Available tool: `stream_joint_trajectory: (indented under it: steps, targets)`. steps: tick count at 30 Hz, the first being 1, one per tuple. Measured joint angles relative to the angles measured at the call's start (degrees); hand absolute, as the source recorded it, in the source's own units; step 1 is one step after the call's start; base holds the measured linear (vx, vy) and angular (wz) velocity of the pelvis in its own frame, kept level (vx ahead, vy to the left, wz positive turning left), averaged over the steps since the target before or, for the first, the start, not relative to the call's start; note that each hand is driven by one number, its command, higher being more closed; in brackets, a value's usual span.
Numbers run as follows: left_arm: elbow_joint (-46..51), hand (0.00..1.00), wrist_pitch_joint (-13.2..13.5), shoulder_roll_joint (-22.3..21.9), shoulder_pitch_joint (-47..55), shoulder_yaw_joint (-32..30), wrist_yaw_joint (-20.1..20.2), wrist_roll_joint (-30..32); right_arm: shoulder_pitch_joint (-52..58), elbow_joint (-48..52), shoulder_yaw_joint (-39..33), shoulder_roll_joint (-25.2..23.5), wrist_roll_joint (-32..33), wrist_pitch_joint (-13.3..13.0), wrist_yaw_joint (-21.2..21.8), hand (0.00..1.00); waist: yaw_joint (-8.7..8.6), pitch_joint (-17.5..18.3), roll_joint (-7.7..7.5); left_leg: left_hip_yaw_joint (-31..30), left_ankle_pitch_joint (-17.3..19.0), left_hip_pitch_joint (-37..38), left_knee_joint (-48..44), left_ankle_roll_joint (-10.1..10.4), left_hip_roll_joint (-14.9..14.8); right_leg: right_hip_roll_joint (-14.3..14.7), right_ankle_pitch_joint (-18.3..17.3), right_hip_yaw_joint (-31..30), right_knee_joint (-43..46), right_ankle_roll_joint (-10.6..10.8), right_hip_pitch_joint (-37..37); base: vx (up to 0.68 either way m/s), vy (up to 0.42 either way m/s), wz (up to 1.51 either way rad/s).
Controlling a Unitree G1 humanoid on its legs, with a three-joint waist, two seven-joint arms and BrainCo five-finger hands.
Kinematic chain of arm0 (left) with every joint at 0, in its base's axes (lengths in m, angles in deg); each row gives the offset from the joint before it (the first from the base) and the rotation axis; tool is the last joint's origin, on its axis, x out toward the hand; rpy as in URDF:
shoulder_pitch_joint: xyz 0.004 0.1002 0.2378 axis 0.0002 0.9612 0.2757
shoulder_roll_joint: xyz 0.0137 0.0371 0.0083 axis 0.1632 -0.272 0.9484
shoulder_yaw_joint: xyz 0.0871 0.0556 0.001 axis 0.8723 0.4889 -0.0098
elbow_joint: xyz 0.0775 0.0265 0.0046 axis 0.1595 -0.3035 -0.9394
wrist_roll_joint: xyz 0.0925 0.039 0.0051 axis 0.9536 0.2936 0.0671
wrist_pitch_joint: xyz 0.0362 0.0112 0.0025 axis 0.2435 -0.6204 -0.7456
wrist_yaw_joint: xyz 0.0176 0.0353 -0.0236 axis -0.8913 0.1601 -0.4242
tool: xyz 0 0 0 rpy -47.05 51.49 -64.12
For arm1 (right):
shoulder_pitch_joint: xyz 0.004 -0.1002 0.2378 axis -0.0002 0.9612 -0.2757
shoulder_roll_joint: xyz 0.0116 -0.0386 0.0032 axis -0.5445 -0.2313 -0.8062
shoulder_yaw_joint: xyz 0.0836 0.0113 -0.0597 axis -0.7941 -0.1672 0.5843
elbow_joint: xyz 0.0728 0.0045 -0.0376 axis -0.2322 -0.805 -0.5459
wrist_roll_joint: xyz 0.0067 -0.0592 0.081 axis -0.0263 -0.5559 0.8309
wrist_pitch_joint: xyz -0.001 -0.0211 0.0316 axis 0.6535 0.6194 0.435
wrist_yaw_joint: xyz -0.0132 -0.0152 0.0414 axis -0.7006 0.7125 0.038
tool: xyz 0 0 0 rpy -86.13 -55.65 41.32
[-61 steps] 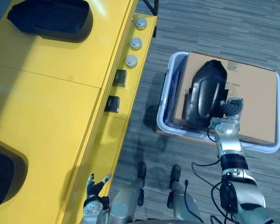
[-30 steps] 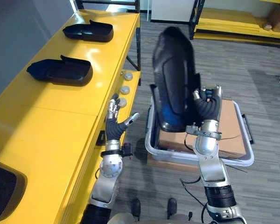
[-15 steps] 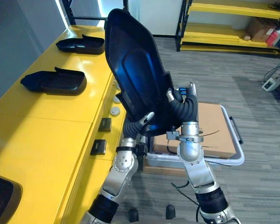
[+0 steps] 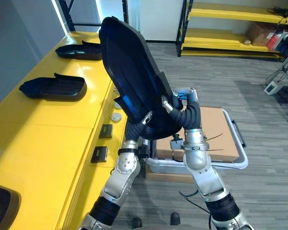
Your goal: Walk over and take plastic housings, then place them on the shelf
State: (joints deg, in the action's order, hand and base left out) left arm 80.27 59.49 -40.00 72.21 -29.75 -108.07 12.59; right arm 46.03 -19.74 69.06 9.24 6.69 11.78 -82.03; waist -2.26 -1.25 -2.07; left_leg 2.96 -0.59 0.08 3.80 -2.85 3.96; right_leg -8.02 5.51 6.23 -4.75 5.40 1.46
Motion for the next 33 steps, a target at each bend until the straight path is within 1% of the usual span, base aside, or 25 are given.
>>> stream_joint_trajectory:
  steps: [3, 4, 6, 7, 8, 11, 12, 13, 14, 16, 17, 19, 20, 21, 22, 23, 24, 25, 26, 28, 30, 33]
  targets:
    - [0.7, 1.00, -0.8, -0.2, 0.0, -2.1, 0.1, 3.2, 0.4, 0.1, -2.0, 2.5, 1.0, -0.3, 2.2, 0.00, -0.05, 0.0, 0.01, 0.0, 0.0, 0.3, 0.1, 0.0, 0.0, 0.0, 0.0, -0.1, 0.0, 0.0, -0.2, 0.00, 0.000, 0.00]
    - [1.5, 1.00, -0.8, -0.2, 0.1, -2.7, 0.1, 4.7, 0.4, 0.2, -2.9, 3.2, 1.2, -0.7, 2.8, 0.00, 0.00, 0.0, 0.02, 0.0, 0.0, 0.3, 0.1, 0.0, 0.0, 0.0, 0.0, 0.0, 0.0, 0.0, -0.3, 0.00, 0.000, 0.00]
    - [2.7, 1.00, -0.8, -0.4, 0.4, -4.0, 0.5, 6.9, 0.8, 0.7, -5.1, 3.9, 2.7, -1.8, 3.5, 0.00, 0.01, 0.0, 0.02, 0.0, 0.0, 0.5, 0.2, 0.0, 0.0, 0.0, 0.0, 0.0, 0.1, 0.0, -0.4, 0.00, 0.000, 0.00]
    - [3.9, 1.00, -0.8, -0.5, 0.8, -4.4, 1.0, 7.8, 1.4, 1.4, -6.7, 4.0, 3.3, -1.9, 3.6, 0.00, 0.07, 0.0, 0.02, -0.1, 0.0, 0.5, 0.2, 0.0, 0.0, 0.0, -0.1, 0.0, 0.1, 0.0, -0.4, 0.00, -0.011, 0.04]
    - [5.5, 1.00, -0.8, -0.5, 1.2, -4.4, 1.2, 9.9, 2.3, 2.2, -8.0, 4.4, 3.5, -2.5, 4.1, 0.00, 0.09, 0.0, 0.03, -0.3, 0.0, 0.6, 0.2, 0.0, 0.0, 0.0, -0.3, 0.0, 0.4, 0.0, -0.4, 0.00, -0.009, 0.04]
    - [7.5, 1.00, -0.8, -1.1, 2.0, -4.6, 2.1, 12.7, 3.7, 2.8, -10.8, 4.2, 3.5, -3.8, 4.9, 0.00, 0.01, 0.1, 0.16, -0.3, 0.0, 0.8, 0.2, 0.0, 0.0, 0.0, -0.5, 0.0, 0.8, 0.0, -0.5, 0.00, 0.000, 0.00]
    - [7.9, 1.00, -0.7, -2.0, 3.0, -5.1, 2.4, 13.7, 5.1, 3.1, -13.0, 3.7, 3.7, -4.7, 4.9, 0.00, 0.00, 0.2, 0.33, -0.3, 0.0, 0.8, 0.2, 0.0, 0.0, 0.0, -0.5, 0.0, 0.8, 0.0, -0.5, 0.00, 0.000, 0.00]
    - [8.0, 1.00, -0.6, -2.9, 4.1, -6.5, 2.4, 14.0, 6.1, 3.6, -16.3, 2.7, 4.4, -4.8, 4.7, 0.00, -0.02, 0.3, 0.49, -0.3, 0.0, 0.8, 0.2, 0.0, 0.0, 0.0, -0.5, 0.0, 0.8, 0.0, -0.5, 0.00, 0.000, 0.00]
    - [8.4, 1.00, -0.4, -3.6, 6.0, -9.5, 2.3, 14.1, 7.1, 3.7, -23.2, 1.3, 6.3, -4.4, 4.1, 0.00, -0.07, 0.4, 0.63, -0.4, 0.0, 0.8, 0.2, 0.0, 0.0, 0.0, -0.6, 0.0, 0.9, 0.1, -0.4, 0.00, 0.000, 0.00]
    - [8.7, 1.00, -0.4, -3.5, 8.3, -13.0, 2.2, 14.2, 8.4, 2.9, -31.8, 0.5, 9.6, -4.0, 2.6, 0.00, -0.12, 0.5, 0.88, -0.5, 0.0, 0.8, 0.2, 0.0, 0.0, 0.0, -0.8, 0.1, 1.1, 0.2, -0.4, 0.00, 0.000, 0.00]
    - [9.0, 1.00, -0.4, -3.0, 10.3, -15.4, 2.0, 14.2, 9.3, 1.2, -37.2, 0.4, 12.5, -4.0, 1.3, 0.00, -0.16, 0.7, 1.11, -0.5, 0.0, 0.8, 0.2, 0.0, 0.0, 0.0, -1.1, 0.1, 1.4, 0.3, -0.2, 0.00, 0.000, 0.00]
    - [10.1, 1.00, -0.4, -2.8, 13.4, -18.5, 1.1, 14.1, 11.8, -2.9, -43.0, 0.4, 17.3, -4.2, 0.3, 0.00, -0.35, 0.9, 1.45, -0.6, 0.0, 0.9, 0.2, 0.0, 0.0, 0.0, -1.2, 0.1, 1.5, 0.3, -0.2, 0.00, 0.000, 0.00]
    - [11.4, 1.00, -0.4, -2.7, 14.6, -19.4, 1.0, 14.1, 13.5, -6.6, -44.5, 0.3, 20.1, -4.3, 0.3, 0.00, -0.33, 1.0, 1.55, -0.6, 0.0, 0.9, 0.3, 0.0, 0.0, 0.0, -1.2, 0.1, 1.5, 0.3, -0.2, 0.00, 0.000, 0.00]
    - [12.1, 1.00, -0.4, -2.7, 15.1, -19.6, 1.1, 14.1, 14.1, -8.8, -45.0, 0.2, 21.1, -4.3, 0.4, 0.00, -0.33, 1.0, 1.56, -0.6, 0.0, 0.9, 0.3, 0.0, 0.0, 0.0, -1.2, 0.1, 1.5, 0.3, -0.2, 0.00, 0.000, 0.00]
    - [13.6, 1.00, -0.2, -2.8, 16.2, -19.6, 1.1, 14.1, 15.2, -13.1, -46.1, -0.4, 23.7, -4.1, 0.7, 0.00, -0.31, 1.0, 1.66, -0.6, 0.0, 0.9, 0.3, 0.0, 0.0, 0.0, -1.2, 0.1, 1.5, 0.3, -0.2, 0.00, 0.000, 0.00]
    - [15.0, 1.00, 0.1, -2.8, 17.1, -19.6, 1.1, 14.0, 16.3, -17.7, -46.4, -1.1, 26.5, -4.0, 1.0, 0.00, -0.27, 1.1, 1.83, -0.6, 0.1, 0.9, 0.3, 0.0, 0.0, 0.0, -1.2, 0.1, 1.5, 0.3, -0.2, 0.00, 0.000, 0.00]
    - [15.5, 1.00, 0.4, -2.8, 17.6, -19.6, 1.2, 14.0, 16.9, -20.0, -46.5, -1.4, 27.5, -3.9, 1.0, 0.00, -0.27, 1.2, 1.91, -0.6, 0.1, 0.9, 0.3, 0.0, 0.0, 0.0, -1.2, 0.1, 1.5, 0.3, -0.2, 0.00, 0.000, 0.00]
    - [16.5, 1.00, 1.0, -2.8, 18.5, -19.6, 1.3, 14.0, 17.9, -24.3, -46.7, -2.2, 29.8, -3.6, 2.0, 0.00, -0.16, 1.3, 2.04, -0.6, 0.1, 0.9, 0.4, 0.0, 0.0, 0.0, -1.2, 0.1, 1.4, 0.3, -0.2, 0.00, 0.000, 0.00]
    - [17.1, 1.00, 1.3, -2.9, 19.2, -19.6, 1.4, 14.0, 18.3, -26.5, -46.8, -2.6, 30.5, -3.4, 2.3, 0.00, -0.14, 1.3, 2.09, -0.6, 0.1, 0.9, 0.4, 0.0, 0.0, 0.0, -1.2, 0.1, 1.4, 0.3, -0.2, 0.00, 0.000, 0.00]
    - [19.2, 1.00, 1.9, -3.3, 21.4, -19.5, 2.5, 14.0, 20.3, -33.9, -46.8, -4.2, 33.1, -2.3, 4.9, 0.00, -0.06, 1.3, 2.14, -0.7, 0.1, 0.9, 0.4, 0.0, -0.1, 0.0, -1.2, 0.2, 1.4, 0.3, -0.3, 0.00, -0.008, 0.02]
    - [19.6, 1.00, 2.5, -3.3, 22.8, -19.5, 3.6, 14.0, 21.3, -39.4, -46.7, -5.1, 33.7, -1.9, 6.9, 0.00, -0.03, 1.3, 2.14, -0.8, 0.1, 0.9, 0.3, 0.0, -0.1, 0.0, -1.2, 0.5, 1.4, 0.3, -0.5, 0.00, -0.014, 0.07]
    - [19.7, 1.00, 2.6, -3.9, 25.0, -19.3, 4.9, 14.0, 23.1, -46.2, -44.9, -6.5, 33.6, -0.9, 9.0, 0.00, 0.01, 1.3, 2.10, -1.3, 0.4, 1.7, 0.3, 0.2, -0.2, -0.1, -1.5, 1.4, 1.5, 0.4, -1.8, -0.01, -0.014, 0.12]
